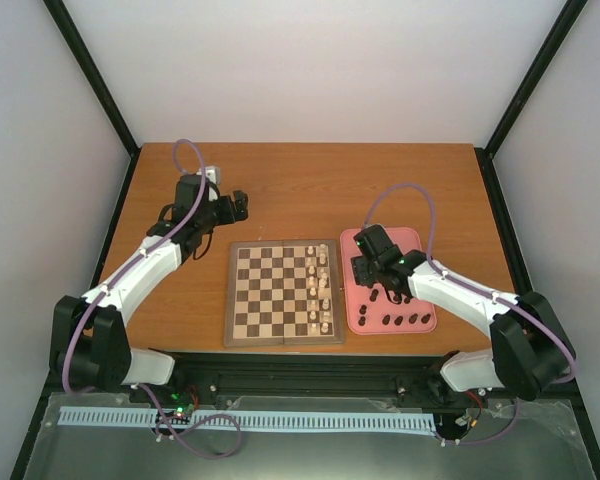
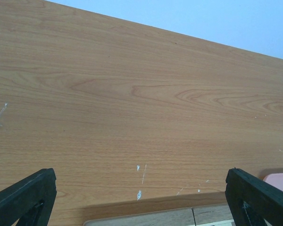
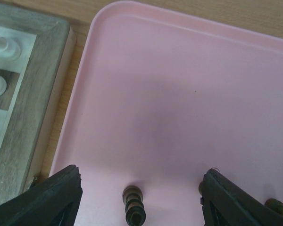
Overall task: Set up the chess pieces on the board
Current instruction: Pick up the chess piece from the storage box.
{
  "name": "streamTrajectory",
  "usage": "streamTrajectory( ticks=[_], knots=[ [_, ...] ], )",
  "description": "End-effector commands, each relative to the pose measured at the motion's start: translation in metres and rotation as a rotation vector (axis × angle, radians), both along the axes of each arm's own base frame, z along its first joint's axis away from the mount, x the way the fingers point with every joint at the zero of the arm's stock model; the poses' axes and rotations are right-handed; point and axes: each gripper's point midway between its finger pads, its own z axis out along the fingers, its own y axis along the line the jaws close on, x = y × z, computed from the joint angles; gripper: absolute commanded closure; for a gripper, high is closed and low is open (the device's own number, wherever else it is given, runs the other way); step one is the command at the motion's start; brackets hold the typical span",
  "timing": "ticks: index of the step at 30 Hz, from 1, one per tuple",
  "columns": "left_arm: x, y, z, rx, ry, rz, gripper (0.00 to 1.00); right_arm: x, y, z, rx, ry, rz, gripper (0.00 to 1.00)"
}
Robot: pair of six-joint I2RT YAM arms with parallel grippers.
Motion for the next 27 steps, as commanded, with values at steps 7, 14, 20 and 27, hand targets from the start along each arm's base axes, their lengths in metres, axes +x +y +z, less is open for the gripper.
streamTrajectory(
  ticks=[7, 14, 20, 27],
  knots=[
    [0.004, -0.003, 0.008, -0.003, -0.028, -0.01, 0.0, -0.007, 0.002, -0.01, -0.015, 0.06, 0.017, 0.36],
    [0.005, -0.001, 0.007, 0.01, -0.019, -0.004, 0.0, -0.009, 0.006, -0.018, -0.019, 0.109, 0.026, 0.43],
    [0.007, -0.002, 0.005, 0.009, -0.016, -0.007, 0.0, -0.01, 0.007, -0.022, -0.016, 0.125, 0.028, 0.49],
    [0.009, -0.002, 0.001, 0.015, -0.001, -0.004, 0.0, -0.012, 0.002, -0.027, -0.032, 0.134, 0.017, 0.52]
  ],
)
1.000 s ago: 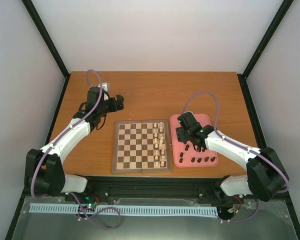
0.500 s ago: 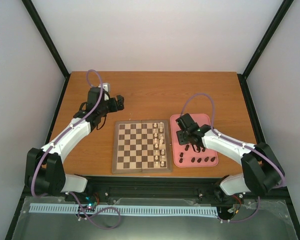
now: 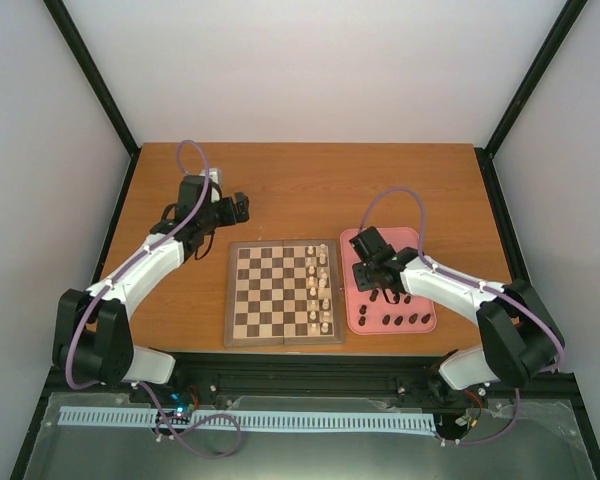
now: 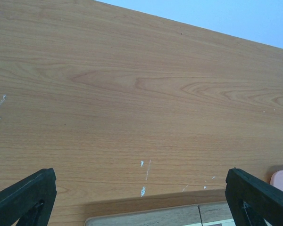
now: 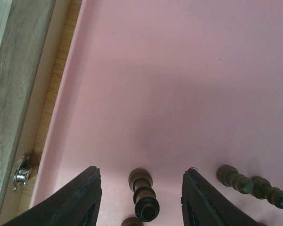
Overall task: Set up the chess pieces on the board
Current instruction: Pick up the chess piece from the storage box.
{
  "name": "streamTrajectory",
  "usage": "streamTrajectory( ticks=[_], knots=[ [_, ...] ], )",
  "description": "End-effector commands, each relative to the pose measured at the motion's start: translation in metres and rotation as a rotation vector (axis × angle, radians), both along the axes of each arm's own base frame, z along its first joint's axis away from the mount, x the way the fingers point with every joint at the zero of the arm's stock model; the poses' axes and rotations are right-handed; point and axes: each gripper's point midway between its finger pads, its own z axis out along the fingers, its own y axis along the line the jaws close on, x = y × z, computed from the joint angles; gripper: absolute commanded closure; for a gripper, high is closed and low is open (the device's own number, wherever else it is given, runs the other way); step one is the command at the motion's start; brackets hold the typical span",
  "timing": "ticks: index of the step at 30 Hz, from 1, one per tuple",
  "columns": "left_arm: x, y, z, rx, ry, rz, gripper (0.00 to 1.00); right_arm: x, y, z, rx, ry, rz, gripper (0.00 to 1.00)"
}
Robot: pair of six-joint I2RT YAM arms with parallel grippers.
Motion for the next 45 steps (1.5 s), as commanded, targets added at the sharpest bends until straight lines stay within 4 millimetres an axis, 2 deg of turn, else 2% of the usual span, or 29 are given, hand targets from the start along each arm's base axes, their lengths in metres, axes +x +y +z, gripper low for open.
streamTrajectory(
  ticks=[1, 8, 15, 32, 42, 45],
  knots=[
    [0.007, -0.001, 0.014, 0.007, -0.035, -0.002, 0.0, 0.002, -0.001, 0.0, -0.009, 0.002, -0.011, 0.52],
    [0.007, -0.001, 0.014, 0.008, -0.034, -0.002, 0.0, 0.002, -0.004, -0.006, -0.015, 0.018, -0.02, 0.53],
    [0.007, -0.001, 0.014, 0.008, -0.035, -0.003, 0.0, 0.001, -0.005, -0.007, -0.016, 0.026, -0.024, 0.63],
    [0.007, -0.001, 0.014, 0.006, -0.034, -0.003, 0.01, -0.002, -0.009, -0.014, -0.039, 0.047, -0.034, 0.63],
    [0.007, -0.001, 0.012, 0.011, -0.03, 0.0, 0.0, 0.0, -0.011, -0.018, -0.05, 0.052, -0.042, 0.71],
    [0.008, -0.001, 0.011, 0.012, -0.028, 0.001, 0.0, 0.0, -0.012, -0.019, -0.057, 0.058, -0.044, 0.8]
  ],
)
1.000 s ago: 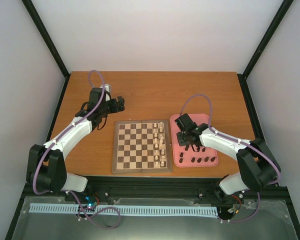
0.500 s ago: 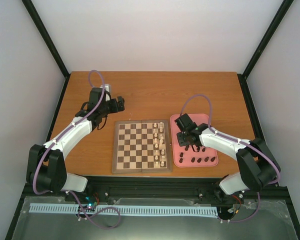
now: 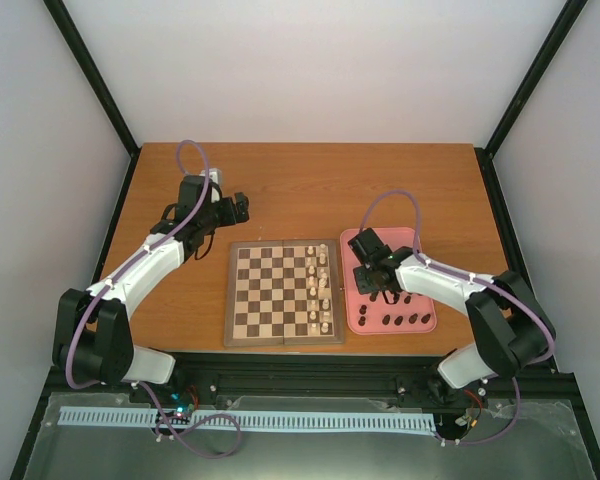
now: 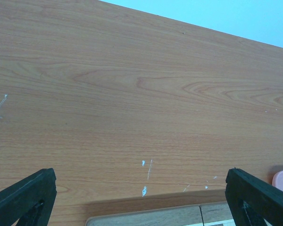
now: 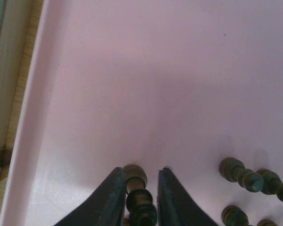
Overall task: Set up the chess pieces on the board
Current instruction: Pick up the chess piece from the storage box.
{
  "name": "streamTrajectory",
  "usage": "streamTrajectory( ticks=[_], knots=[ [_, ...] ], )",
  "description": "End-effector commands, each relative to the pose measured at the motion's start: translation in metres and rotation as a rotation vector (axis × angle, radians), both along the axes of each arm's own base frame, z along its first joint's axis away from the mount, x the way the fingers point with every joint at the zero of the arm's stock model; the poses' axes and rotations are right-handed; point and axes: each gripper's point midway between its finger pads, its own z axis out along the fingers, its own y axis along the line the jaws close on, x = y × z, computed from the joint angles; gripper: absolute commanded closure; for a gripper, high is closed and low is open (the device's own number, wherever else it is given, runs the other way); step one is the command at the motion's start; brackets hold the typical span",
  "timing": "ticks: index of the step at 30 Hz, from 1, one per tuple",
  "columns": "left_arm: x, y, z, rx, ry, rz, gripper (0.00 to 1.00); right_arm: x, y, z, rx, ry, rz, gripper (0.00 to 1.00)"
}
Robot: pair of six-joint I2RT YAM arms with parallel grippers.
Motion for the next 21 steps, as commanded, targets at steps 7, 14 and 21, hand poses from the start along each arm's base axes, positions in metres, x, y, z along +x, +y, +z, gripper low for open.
streamTrajectory(
  ticks=[7, 14, 21],
  knots=[
    [0.008, -0.001, 0.012, 0.012, -0.029, 0.001, 0.0, 0.007, -0.006, 0.004, -0.035, -0.011, -0.03, 0.93],
    [0.009, 0.0, 0.016, 0.02, -0.034, 0.002, 0.0, 0.028, 0.0, 0.039, -0.011, -0.11, -0.038, 0.93],
    [0.009, 0.003, 0.017, 0.033, -0.033, 0.015, 0.0, 0.054, 0.024, 0.087, 0.061, -0.21, -0.007, 0.96]
  ],
)
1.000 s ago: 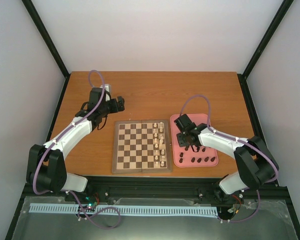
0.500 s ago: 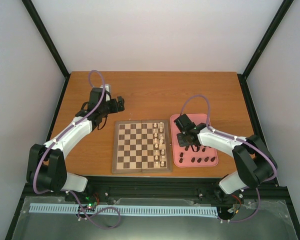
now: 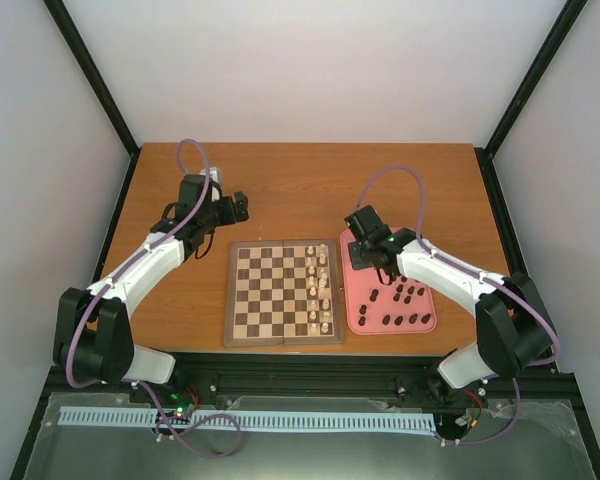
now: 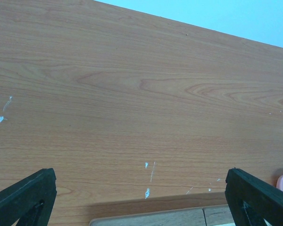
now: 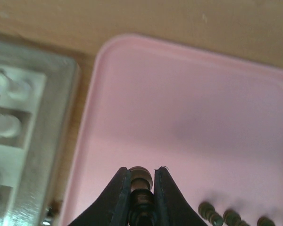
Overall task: Set up the chess pieces on the board
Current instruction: Pick up the chess piece from the storage box, then place the chess piece on the chessboard.
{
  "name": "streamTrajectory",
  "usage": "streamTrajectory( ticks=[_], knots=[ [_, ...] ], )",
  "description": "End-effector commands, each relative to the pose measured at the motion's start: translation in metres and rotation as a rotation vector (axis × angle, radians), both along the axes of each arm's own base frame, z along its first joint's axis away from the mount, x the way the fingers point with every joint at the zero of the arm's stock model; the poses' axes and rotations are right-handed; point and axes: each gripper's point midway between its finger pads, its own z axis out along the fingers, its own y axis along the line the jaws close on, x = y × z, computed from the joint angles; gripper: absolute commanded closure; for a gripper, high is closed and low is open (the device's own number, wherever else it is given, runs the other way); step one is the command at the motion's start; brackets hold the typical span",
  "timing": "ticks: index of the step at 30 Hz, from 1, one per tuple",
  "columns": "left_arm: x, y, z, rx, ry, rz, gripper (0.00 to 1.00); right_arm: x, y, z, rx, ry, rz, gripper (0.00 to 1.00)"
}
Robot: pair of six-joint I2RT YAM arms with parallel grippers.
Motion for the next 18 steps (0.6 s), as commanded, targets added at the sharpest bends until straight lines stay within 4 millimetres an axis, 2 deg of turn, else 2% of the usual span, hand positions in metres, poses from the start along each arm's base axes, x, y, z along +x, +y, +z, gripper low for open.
streamTrajectory(
  ticks=[1, 5, 9, 14, 18],
  knots=[
    [0.007, 0.002, 0.016, 0.026, -0.031, 0.009, 0.0, 0.019, 0.015, 0.045, 0.047, -0.107, 0.025, 0.96],
    [0.009, 0.005, 0.016, 0.037, -0.026, 0.025, 0.0, 0.026, 0.044, 0.078, 0.064, -0.162, 0.088, 0.97],
    [0.008, 0.015, 0.022, 0.063, -0.033, 0.073, 0.0, 0.024, 0.084, 0.107, 0.102, -0.196, 0.187, 0.97],
    [0.004, 0.033, 0.028, 0.087, -0.039, 0.173, 0.0, 0.015, 0.146, 0.105, 0.138, -0.174, 0.33, 0.97],
    [0.006, 0.052, 0.024, 0.094, -0.017, 0.265, 0.0, 0.007, 0.193, 0.089, 0.158, -0.128, 0.416, 0.97]
  ],
)
